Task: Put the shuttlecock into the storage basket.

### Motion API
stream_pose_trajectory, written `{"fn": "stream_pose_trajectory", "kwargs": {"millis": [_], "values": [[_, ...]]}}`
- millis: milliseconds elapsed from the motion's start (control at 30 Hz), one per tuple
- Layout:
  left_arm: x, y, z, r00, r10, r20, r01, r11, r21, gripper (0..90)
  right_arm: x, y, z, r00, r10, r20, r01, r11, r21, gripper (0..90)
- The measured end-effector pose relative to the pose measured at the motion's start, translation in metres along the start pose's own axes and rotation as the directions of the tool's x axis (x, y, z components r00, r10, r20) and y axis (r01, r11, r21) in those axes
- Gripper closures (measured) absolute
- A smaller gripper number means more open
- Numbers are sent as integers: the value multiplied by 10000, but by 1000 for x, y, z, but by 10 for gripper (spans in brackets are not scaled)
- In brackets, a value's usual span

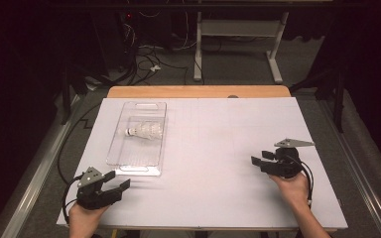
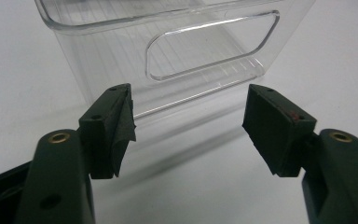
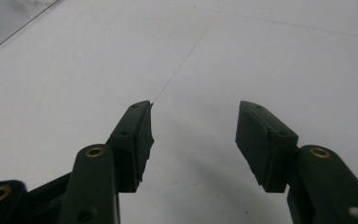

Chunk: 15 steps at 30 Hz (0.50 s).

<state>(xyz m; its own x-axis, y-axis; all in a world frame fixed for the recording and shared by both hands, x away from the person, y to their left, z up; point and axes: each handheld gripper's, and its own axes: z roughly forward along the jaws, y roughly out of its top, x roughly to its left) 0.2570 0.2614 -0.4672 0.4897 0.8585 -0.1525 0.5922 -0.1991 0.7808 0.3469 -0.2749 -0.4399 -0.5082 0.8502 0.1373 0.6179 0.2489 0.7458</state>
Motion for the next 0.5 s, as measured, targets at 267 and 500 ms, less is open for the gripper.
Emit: {"fn": "stream_pose_trajectory", "kwargs": {"millis": [267,500], "values": [[0,0,0,10000,25,-15,-25,10000,4,344,-2,-9,-4,9999,-22,116,25,9998,-220,432],[-1,0,0,10000,22,-9,-22,10000,0,344,-3,-15,-9,9998,88,176,-82,9994,-343,430]]}}
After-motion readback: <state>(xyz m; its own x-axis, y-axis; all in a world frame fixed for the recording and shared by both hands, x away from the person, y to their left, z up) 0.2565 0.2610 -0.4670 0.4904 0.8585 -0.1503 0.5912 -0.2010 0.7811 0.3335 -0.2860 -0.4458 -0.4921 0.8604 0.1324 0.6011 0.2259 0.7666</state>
